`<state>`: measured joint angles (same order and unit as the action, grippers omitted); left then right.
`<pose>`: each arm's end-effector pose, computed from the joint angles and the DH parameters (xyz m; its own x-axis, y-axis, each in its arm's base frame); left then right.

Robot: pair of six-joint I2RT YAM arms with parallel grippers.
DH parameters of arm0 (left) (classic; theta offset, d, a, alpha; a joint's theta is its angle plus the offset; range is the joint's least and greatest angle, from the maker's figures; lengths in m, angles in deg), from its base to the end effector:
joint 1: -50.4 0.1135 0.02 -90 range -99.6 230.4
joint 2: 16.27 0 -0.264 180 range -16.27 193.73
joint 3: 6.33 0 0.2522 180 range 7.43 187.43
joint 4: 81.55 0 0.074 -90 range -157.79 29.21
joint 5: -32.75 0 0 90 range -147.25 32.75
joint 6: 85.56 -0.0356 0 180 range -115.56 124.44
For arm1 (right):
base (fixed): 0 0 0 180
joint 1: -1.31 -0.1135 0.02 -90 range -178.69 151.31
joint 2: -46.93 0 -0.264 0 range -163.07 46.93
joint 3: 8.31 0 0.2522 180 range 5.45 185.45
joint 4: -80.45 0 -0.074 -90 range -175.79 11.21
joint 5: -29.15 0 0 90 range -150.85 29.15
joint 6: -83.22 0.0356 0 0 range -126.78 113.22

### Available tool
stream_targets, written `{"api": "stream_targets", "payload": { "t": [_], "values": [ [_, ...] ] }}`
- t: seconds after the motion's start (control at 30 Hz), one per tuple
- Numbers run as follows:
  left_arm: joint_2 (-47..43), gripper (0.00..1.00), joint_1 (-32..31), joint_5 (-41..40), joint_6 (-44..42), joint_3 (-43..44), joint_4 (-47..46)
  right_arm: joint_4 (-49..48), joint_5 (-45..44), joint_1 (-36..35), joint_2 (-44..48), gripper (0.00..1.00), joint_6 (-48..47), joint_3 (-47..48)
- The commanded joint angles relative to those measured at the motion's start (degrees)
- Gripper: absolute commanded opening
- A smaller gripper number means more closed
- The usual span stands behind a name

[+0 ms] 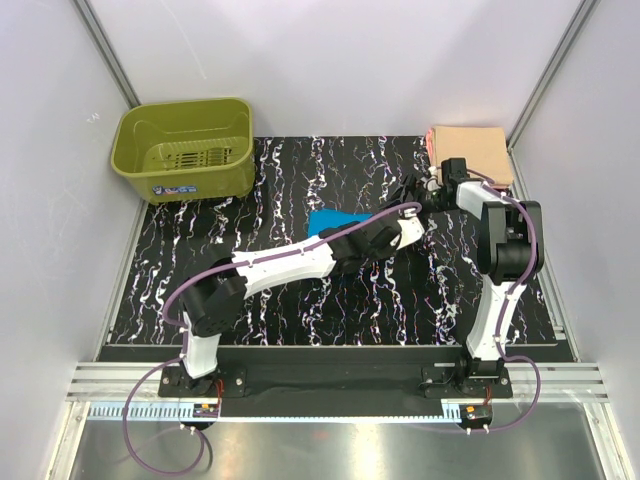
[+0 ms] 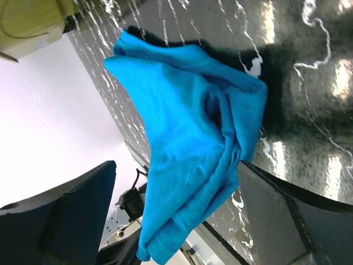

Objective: Fold and stack the t-shirts
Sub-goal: Neatly place the folded tshirt to the corner

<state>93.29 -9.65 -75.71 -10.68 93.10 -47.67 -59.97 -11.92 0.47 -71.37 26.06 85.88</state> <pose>0.2265 -0.3706 0.2430 -0.1501 0.7562 -0.6369 0.7741 0.4906 0.4000 0.4181 0.0330 0.1556 -0.9395 0.3425 -0.0059 0.1973 0.5549 0.8082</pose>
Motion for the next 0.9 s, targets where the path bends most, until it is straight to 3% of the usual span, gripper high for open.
{"api": "stream_targets", "payload": {
  "t": [0.0, 0.43, 0.73, 0.87],
  "values": [
    [-2.16, 0.0, 0.37, 0.88, 0.61, 0.55, -1.66, 2.12, -1.63, -0.65, 0.0, 0.97, 0.03, 0.44],
    [-4.08, 0.0, 0.73, 0.88, 0.08, 0.2, -1.14, 2.39, -5.86, -0.65, 0.53, 0.82, -3.04, -3.96],
    [-5.84, 0.0, 0.73, 2.02, 1.05, -0.94, -1.05, -6.74, -5.51, -2.94, -3.86, 0.74, -0.68, -3.25],
    [-6.72, 0.0, 0.73, 2.37, 1.14, -1.73, -1.13, -12.55, -5.16, -3.73, -4.66, 0.6, 2.75, -3.43]
  ]
}}
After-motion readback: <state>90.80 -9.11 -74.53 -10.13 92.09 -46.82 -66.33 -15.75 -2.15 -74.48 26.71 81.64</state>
